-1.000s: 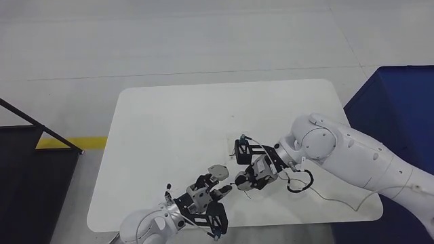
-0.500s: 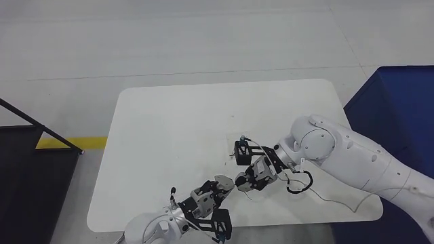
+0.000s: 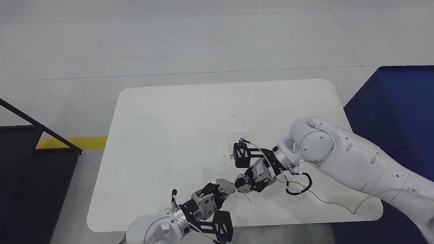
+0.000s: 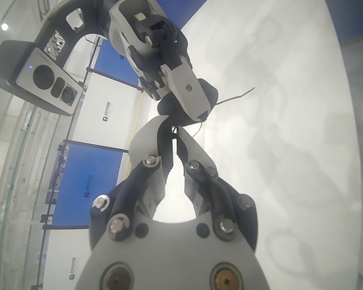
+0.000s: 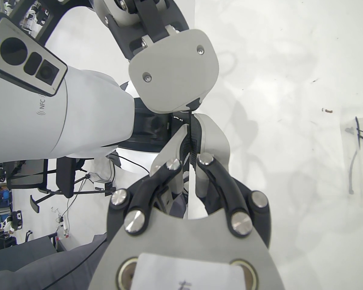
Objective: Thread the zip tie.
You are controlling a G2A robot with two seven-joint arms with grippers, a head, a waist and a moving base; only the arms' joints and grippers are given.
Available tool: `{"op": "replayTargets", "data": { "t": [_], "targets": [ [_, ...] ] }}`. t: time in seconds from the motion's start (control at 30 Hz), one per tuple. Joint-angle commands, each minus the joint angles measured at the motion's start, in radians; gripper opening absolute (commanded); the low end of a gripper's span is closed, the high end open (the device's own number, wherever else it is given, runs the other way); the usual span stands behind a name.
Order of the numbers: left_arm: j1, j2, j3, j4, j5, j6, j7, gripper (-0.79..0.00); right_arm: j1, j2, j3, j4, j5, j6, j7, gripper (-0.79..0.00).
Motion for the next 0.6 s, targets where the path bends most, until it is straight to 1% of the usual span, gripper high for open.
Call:
{"op": "replayTargets", "data": {
  "t": [0.0,0.07,0.1,0.13,0.17,0.27,0.47,0.53,0.57],
  "targets": [
    [0.000,0.001,0.003,-0.001,0.005,0.003,-0.002,-0.785,-0.001,0.003,0.003,-0.003,0.003,-0.001,-0.001,-0.785],
    [0.001,0.001,0.004,-0.004,0.007,0.006,-0.004,-0.785,-0.001,0.006,0.005,-0.006,0.007,-0.003,-0.003,-0.785],
    [0.002,0.002,0.004,-0.006,0.011,0.007,-0.004,-0.785,-0.001,0.009,0.008,-0.006,0.014,-0.007,-0.007,-0.533],
    [0.002,0.003,0.002,-0.007,0.014,0.010,-0.004,-0.785,-0.002,0.012,0.012,-0.003,0.020,-0.014,-0.014,-0.068],
    [0.003,0.004,-0.001,-0.009,0.016,0.015,-0.004,-0.785,-0.003,0.016,0.012,-0.006,0.021,-0.021,-0.021,0.000],
    [0.013,0.004,-0.017,-0.013,-0.021,0.044,-0.011,-0.785,-0.003,0.016,0.012,-0.006,0.021,-0.021,-0.021,0.000],
    [0.014,0.003,-0.017,-0.012,-0.027,0.047,-0.014,-0.785,-0.008,0.015,0.010,-0.008,0.024,-0.020,-0.024,0.000],
    [0.013,0.004,-0.029,-0.018,-0.012,0.081,-0.018,-0.785,-0.027,0.017,0.012,0.015,0.108,-0.044,-0.044,0.000],
    [0.018,0.005,-0.038,-0.024,-0.009,0.111,-0.018,-0.785,-0.033,0.020,0.016,0.031,0.182,-0.076,-0.076,0.000]
  ]
}}
